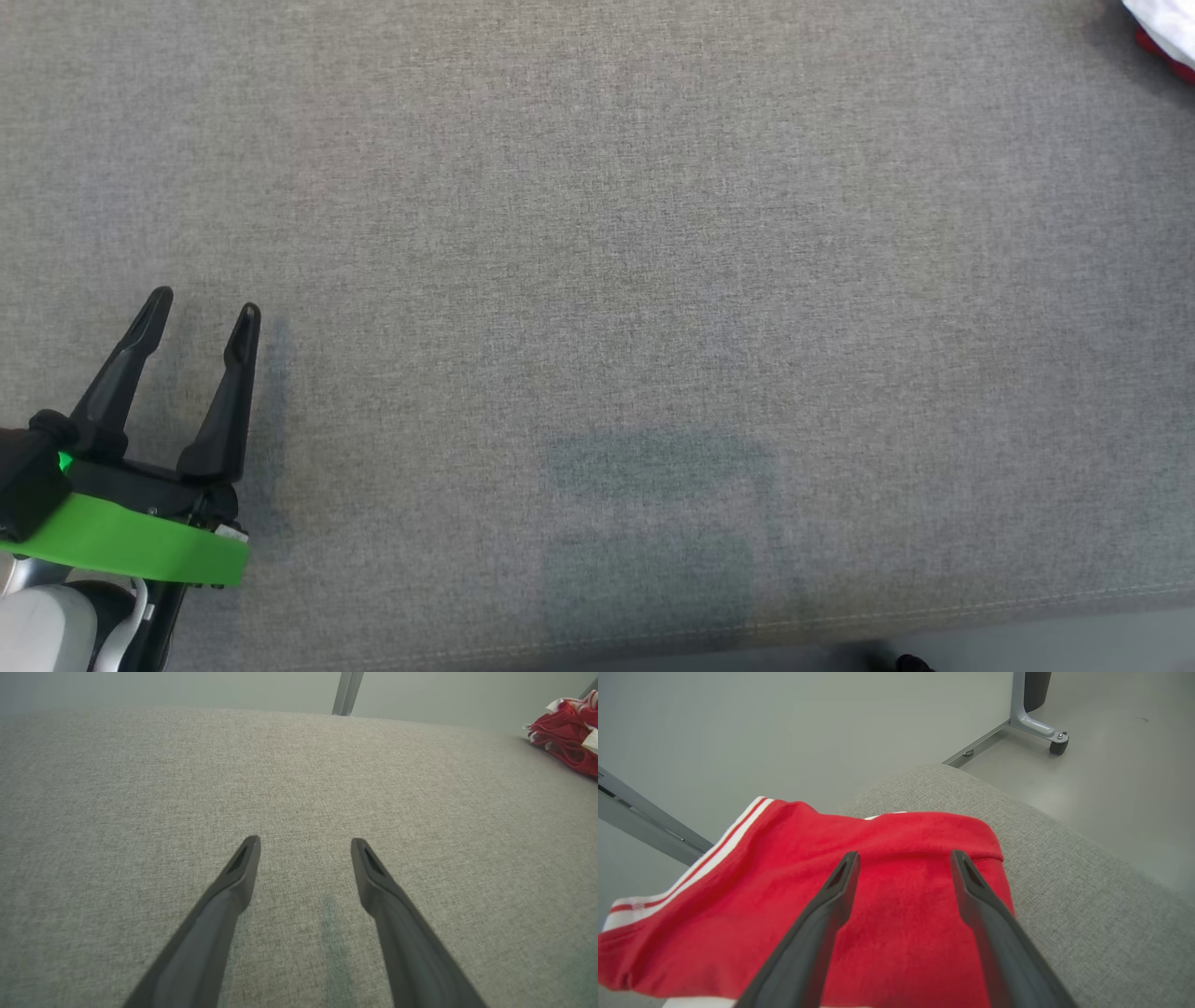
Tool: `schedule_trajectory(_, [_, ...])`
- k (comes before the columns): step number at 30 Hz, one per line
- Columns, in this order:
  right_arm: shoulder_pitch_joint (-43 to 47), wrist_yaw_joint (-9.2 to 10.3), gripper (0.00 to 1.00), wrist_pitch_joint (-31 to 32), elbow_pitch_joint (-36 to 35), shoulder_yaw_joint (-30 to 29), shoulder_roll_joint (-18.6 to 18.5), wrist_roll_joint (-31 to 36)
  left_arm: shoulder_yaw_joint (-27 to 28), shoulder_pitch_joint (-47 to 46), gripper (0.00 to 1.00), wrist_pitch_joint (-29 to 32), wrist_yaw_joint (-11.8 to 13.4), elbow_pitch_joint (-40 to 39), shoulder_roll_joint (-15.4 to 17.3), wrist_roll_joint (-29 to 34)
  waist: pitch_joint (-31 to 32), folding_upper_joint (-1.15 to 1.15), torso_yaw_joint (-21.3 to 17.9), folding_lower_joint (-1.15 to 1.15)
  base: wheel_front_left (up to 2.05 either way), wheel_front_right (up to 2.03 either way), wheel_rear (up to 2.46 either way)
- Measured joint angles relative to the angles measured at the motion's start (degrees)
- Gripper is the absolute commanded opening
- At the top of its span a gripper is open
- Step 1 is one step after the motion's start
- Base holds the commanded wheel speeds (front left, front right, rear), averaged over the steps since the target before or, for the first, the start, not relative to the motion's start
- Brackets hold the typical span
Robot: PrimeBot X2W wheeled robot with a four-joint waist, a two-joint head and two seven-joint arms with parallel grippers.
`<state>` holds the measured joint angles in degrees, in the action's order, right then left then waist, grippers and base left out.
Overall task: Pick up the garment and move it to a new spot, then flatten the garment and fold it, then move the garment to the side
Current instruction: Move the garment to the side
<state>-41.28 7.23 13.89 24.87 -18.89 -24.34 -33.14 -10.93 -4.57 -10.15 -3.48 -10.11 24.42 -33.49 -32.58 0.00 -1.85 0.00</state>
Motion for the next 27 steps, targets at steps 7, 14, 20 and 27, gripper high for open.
schedule_trajectory(7, [1.2,-0.44,1.00,-9.7,0.7,2.7,1.9,2.7,1.5,-1.1,1.00,-1.3,0.6,0.2,-0.4,0.0,1.1,0.00,-0.3,0.00,0.00,0.00,0.00])
schedule_trajectory(14, [3.4,-4.44,1.00,-18.3,-3.2,6.5,-0.3,7.8,3.2,-1.8,1.00,-2.6,1.5,2.2,-2.7,-0.3,4.9,0.00,-0.1,0.00,0.00,0.00,0.00])
schedule_trajectory(20, [7.8,-5.83,1.00,-23.6,-8.5,8.6,0.1,10.0,5.0,-1.8,1.00,-3.1,3.0,5.1,-4.0,-0.7,9.2,0.00,0.3,0.00,0.00,0.00,0.00])
schedule_trajectory(27, [18.1,-6.73,1.00,-25.2,-10.9,13.6,4.2,13.0,5.1,-0.3,1.00,-3.6,3.6,9.5,-5.5,-0.5,14.6,0.00,1.1,0.00,0.00,0.00,0.00])
